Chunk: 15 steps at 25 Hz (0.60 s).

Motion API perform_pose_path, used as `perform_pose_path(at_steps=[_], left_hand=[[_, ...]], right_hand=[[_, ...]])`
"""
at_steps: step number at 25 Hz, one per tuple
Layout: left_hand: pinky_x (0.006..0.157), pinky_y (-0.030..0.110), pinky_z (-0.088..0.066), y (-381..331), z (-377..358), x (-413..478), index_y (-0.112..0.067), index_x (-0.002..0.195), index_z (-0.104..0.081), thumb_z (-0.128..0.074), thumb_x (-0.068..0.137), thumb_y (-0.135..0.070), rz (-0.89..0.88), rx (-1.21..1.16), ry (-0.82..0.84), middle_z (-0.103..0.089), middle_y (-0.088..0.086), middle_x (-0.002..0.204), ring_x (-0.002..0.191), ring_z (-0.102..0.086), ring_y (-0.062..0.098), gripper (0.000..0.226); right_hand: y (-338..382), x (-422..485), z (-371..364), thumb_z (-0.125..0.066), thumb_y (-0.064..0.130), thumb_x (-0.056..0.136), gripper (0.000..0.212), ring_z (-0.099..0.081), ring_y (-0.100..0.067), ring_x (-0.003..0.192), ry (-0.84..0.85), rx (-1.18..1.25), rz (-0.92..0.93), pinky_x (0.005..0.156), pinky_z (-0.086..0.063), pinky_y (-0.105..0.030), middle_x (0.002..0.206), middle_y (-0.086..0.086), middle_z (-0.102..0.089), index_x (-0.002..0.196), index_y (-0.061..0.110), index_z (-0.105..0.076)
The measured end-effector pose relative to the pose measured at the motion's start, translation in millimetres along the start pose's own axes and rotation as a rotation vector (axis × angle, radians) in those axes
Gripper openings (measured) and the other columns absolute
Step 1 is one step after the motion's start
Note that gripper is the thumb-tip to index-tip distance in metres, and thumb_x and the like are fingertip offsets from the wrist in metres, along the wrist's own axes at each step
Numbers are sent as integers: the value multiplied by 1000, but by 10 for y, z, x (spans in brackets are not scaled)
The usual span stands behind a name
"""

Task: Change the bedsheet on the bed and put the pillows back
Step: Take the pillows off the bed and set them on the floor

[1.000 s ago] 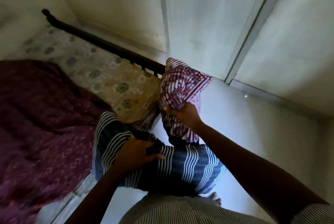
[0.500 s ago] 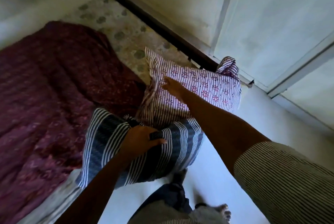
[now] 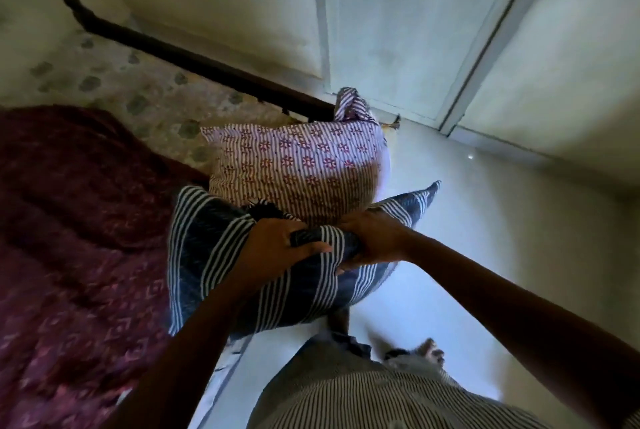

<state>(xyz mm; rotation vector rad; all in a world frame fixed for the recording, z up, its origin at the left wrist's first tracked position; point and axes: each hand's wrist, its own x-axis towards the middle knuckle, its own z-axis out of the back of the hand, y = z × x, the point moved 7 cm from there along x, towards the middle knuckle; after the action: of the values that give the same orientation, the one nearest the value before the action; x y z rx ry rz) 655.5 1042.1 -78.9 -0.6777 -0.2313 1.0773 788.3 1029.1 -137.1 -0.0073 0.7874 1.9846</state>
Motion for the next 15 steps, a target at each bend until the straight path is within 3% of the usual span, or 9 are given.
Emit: perform_pose_path(at_steps=[4, 7, 9, 10, 12, 15], left_hand=[[55, 11, -41, -699, -563, 299, -19, 66, -63, -53, 61, -73, -138, -80, 144, -58, -9, 54, 54, -55, 1, 55], [42, 10, -34, -1311, -1290, 645, -12, 91, -74, -66, 65, -65, -235, -42, 284, -61, -1, 53, 42, -48, 1, 59], [39, 11, -29, -1718, -1846, 909, -9, 109, -69, -69, 65, -57, -271, 41, 396, -60, 5, 54, 41, -42, 0, 65], [40, 12, -29, -1929, -2164, 1032, -9, 112, -67, -66, 64, -61, -308, 67, 460, -63, 8, 58, 46, -49, 6, 71], [41, 16, -26, -2339, -2844, 1267, -14, 109, -70, -58, 62, -71, -414, 106, 599, -66, 7, 64, 49, -52, 10, 74], [47, 24, -28, -2944, -3834, 1515, -16, 108, -70, -60, 72, -63, -545, 234, 752, -63, 11, 63, 50, -47, 10, 59]], right_hand=[[-635, -1033, 62, -56, 75, 62, 71, -64, -20, 90, -202, 121, -203, 78, -45, -29, 99, -3, -70, 102, 17, -65], [-1196, -1846, -118, -65, 68, 66, 58, -58, -15, 68, -326, 288, -411, 64, -36, -24, 81, -5, -70, 88, 14, -66], [-1600, -2360, -256, -70, 59, 69, 49, -58, -17, 69, -400, 357, -581, 63, -33, -23, 82, -9, -70, 88, 15, -67], [-1815, -2624, -347, -71, 57, 70, 45, -62, -22, 72, -440, 400, -664, 62, -33, -24, 82, -10, -70, 85, 15, -66], [-2239, -3117, -567, -70, 56, 72, 46, -64, -27, 79, -485, 485, -826, 61, -35, -27, 81, -12, -69, 82, 12, -64], [-2822, -3781, -983, -68, 59, 73, 53, -65, -24, 86, -501, 638, -1053, 63, -36, -25, 88, -13, -70, 94, 10, -67]])
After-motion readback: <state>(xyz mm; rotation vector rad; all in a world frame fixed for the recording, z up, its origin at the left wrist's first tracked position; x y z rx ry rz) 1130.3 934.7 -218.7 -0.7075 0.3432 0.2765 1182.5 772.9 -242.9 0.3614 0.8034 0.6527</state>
